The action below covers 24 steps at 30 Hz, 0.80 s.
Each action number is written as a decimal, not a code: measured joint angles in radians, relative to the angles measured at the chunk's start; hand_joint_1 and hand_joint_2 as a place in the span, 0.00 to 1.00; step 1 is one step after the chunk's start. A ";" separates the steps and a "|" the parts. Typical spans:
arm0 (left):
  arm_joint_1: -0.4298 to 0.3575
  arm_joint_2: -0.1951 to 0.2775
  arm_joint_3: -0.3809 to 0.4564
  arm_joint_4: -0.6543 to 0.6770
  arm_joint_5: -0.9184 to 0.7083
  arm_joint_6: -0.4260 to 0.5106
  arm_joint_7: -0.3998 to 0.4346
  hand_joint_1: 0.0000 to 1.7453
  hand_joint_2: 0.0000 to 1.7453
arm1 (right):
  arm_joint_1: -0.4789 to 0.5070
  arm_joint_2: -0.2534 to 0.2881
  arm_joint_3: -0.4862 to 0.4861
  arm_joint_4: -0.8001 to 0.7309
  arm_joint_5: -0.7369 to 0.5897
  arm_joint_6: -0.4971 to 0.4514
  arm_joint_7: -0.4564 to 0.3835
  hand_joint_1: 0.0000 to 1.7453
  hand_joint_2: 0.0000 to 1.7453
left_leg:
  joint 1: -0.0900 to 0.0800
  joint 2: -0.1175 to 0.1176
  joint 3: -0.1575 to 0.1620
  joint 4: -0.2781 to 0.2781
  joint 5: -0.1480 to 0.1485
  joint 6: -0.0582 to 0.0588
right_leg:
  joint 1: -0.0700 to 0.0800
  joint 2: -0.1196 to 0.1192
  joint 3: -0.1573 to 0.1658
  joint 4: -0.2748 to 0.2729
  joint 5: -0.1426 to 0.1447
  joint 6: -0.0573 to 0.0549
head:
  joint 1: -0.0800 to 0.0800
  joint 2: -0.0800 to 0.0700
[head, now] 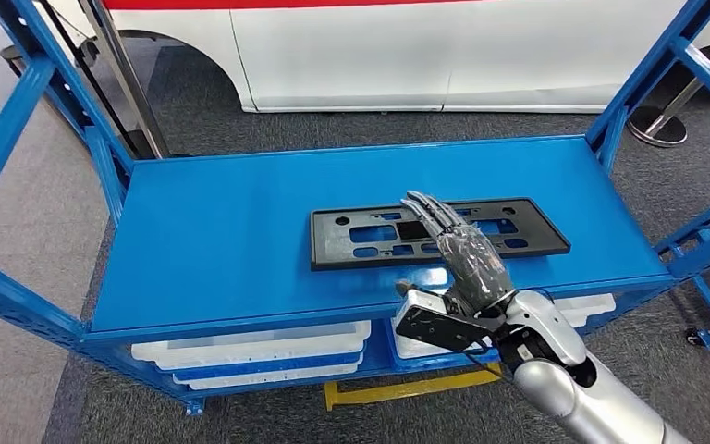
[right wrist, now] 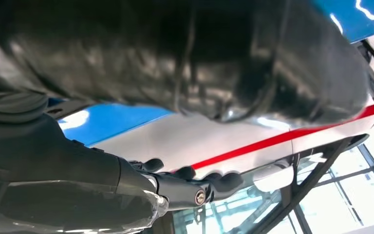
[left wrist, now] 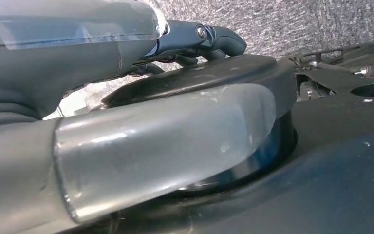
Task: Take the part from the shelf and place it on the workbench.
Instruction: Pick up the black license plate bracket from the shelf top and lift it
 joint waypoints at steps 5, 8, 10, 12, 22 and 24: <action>0.005 -0.002 0.000 0.000 0.001 -0.006 -0.006 0.00 0.00 | 0.008 0.000 0.000 0.002 0.000 0.002 0.001 0.00 1.00 | -0.028 -0.007 0.050 -0.002 -0.036 0.015 | 0.039 0.002 -0.109 0.000 0.140 -0.058 | 0.000 0.000; 0.009 -0.010 0.000 0.000 0.003 -0.006 -0.013 0.00 0.00 | 0.013 0.000 -0.002 0.004 0.008 0.014 0.009 0.00 1.00 | -0.029 -0.007 0.064 -0.007 -0.051 0.013 | 0.064 0.002 -0.078 -0.111 0.213 -0.109 | -0.007 0.000; 0.011 -0.008 0.000 0.000 0.004 -0.004 -0.019 0.00 0.00 | 0.015 -0.002 -0.002 0.008 0.016 0.023 0.019 0.00 1.00 | -0.025 -0.004 0.066 -0.009 -0.053 0.007 | 0.068 -0.001 -0.070 -0.132 0.211 -0.107 | -0.008 0.000; 0.011 -0.006 0.000 0.000 0.007 -0.004 -0.025 0.00 0.00 | 0.022 -0.008 -0.004 0.010 0.019 0.032 0.024 0.00 1.00 | -0.027 -0.001 0.068 -0.012 -0.055 0.007 | 0.065 0.000 -0.062 -0.143 0.197 -0.092 | -0.009 0.000; 0.012 -0.006 0.000 0.000 0.013 -0.003 -0.035 0.00 0.00 | 0.053 -0.093 -0.020 0.013 0.032 0.090 0.023 0.00 1.00 | -0.033 -0.001 0.077 -0.017 -0.063 0.009 | 0.056 0.000 -0.039 -0.163 0.168 -0.066 | -0.009 0.000; 0.013 -0.006 0.000 0.000 0.012 -0.002 -0.038 0.00 0.00 | 0.054 -0.106 -0.020 0.018 0.034 0.095 0.023 0.00 1.00 | -0.033 -0.001 0.078 -0.017 -0.063 0.009 | 0.056 0.000 -0.038 -0.163 0.168 -0.066 | -0.009 0.000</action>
